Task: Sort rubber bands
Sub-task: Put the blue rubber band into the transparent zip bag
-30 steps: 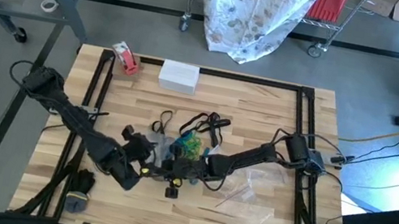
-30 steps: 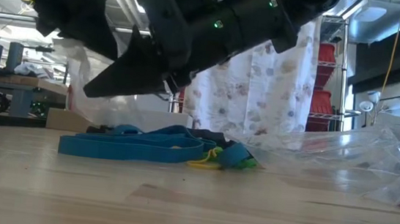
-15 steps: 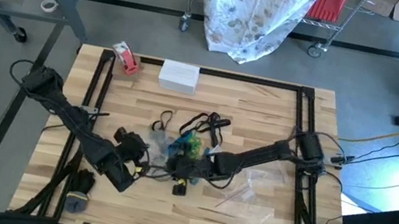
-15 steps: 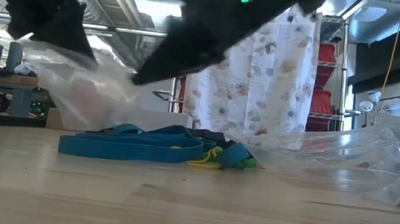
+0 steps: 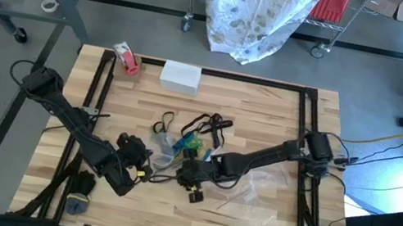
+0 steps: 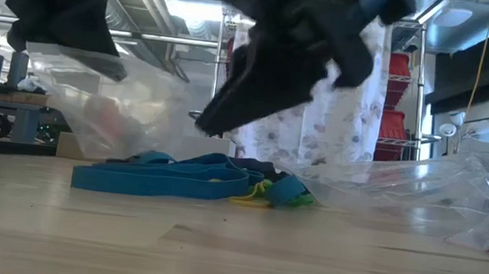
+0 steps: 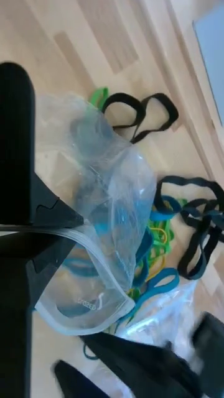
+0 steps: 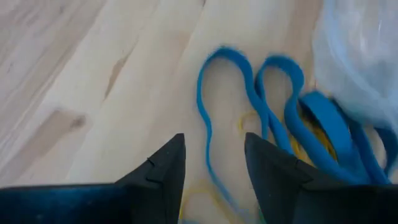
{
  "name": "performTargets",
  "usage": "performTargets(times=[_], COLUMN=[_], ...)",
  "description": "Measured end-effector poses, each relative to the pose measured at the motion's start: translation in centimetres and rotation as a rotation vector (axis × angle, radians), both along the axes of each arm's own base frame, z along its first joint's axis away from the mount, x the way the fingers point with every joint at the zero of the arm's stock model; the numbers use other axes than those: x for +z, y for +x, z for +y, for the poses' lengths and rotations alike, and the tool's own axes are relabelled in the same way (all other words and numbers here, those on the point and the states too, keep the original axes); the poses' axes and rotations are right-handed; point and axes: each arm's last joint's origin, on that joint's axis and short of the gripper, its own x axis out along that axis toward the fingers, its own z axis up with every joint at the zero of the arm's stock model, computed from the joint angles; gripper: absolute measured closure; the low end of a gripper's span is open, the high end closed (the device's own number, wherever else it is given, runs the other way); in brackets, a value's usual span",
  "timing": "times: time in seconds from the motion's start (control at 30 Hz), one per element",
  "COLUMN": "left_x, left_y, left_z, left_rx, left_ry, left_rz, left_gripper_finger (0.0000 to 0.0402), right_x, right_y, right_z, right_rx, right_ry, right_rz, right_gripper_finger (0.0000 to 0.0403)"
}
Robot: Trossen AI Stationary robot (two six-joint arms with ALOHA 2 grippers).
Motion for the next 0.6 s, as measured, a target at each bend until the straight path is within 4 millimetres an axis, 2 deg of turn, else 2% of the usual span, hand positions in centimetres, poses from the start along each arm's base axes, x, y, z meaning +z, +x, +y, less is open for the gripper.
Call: performTargets(times=[0.27,0.43,0.6], left_x=[0.0,0.0,0.0], left_y=[0.1,0.1,0.1], left_z=[-0.1,0.0,0.0], left_rx=[-0.037,-0.044,-0.058], left_ry=[0.031,0.043,0.054], left_rz=[0.022,0.034,0.041], left_gripper_finger=[0.0401,0.0401,0.0401], right_x=[-4.3,-4.7,-3.9], right_y=[0.7,0.9,1.1], right_z=[0.2,0.1,0.0], right_rx=[-0.004,-0.033,-0.084], right_ry=[-0.015,-0.042,-0.088], right_rz=[0.037,0.032,0.012], right_gripper_finger=[0.0244,0.0244,0.0244])
